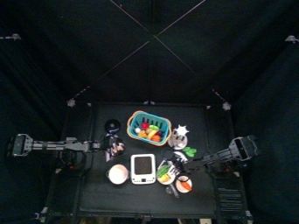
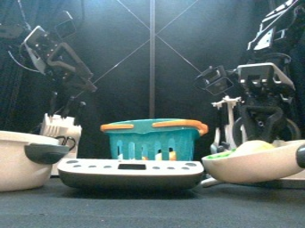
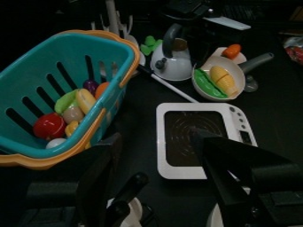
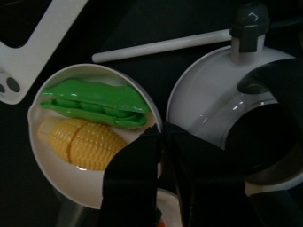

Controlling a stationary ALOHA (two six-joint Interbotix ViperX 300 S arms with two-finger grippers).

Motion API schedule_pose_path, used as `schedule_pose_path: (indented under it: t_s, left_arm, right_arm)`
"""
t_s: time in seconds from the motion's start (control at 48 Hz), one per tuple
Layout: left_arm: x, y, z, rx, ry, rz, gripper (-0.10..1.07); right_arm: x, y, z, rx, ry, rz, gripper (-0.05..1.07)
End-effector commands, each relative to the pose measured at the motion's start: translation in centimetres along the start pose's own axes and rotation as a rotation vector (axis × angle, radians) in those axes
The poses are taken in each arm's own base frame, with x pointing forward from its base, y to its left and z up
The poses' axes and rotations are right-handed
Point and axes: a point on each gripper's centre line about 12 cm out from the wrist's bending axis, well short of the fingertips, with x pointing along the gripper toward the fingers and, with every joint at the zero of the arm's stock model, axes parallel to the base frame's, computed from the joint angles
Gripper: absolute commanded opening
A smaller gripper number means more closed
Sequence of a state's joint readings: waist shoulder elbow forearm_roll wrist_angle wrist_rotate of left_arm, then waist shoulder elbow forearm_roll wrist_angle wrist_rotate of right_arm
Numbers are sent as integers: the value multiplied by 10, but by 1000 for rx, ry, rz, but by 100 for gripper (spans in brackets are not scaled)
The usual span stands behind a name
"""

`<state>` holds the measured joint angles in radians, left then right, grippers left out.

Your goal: Place pan to right of stove

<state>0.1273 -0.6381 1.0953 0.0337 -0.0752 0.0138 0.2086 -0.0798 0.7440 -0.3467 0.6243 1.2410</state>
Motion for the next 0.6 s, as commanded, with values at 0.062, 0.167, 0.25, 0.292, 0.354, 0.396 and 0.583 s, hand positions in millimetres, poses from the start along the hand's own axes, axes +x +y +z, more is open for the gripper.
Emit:
schedule_pose_path:
  t_s: [0.062, 0.167, 0.25, 0.292, 0.354, 0.396, 0.583]
  left_arm:
    - [1, 1, 6, 0, -15, 3, 96]
    - [0, 1, 6, 0, -17, 3, 96]
    - [0, 1, 6, 0, -17, 3, 96]
    - [0, 1, 6, 0, -18, 4, 96]
    - [-1, 1, 7, 0, -23, 4, 96]
    - [-2, 1, 7, 0, -27, 4, 96]
    - [-7, 2, 6, -7, -35, 9, 96]
  right_arm:
    - [-25, 12, 21, -7, -85, 70, 65]
    - [-43, 20, 32, -19, -139, 115, 65]
    - [-53, 22, 37, -23, -169, 139, 65]
    - [-56, 21, 38, -28, -180, 143, 65]
    - [-56, 20, 39, -36, -189, 138, 65]
    - [-56, 20, 39, -44, -196, 137, 65]
    - [-57, 23, 44, -56, -212, 142, 65]
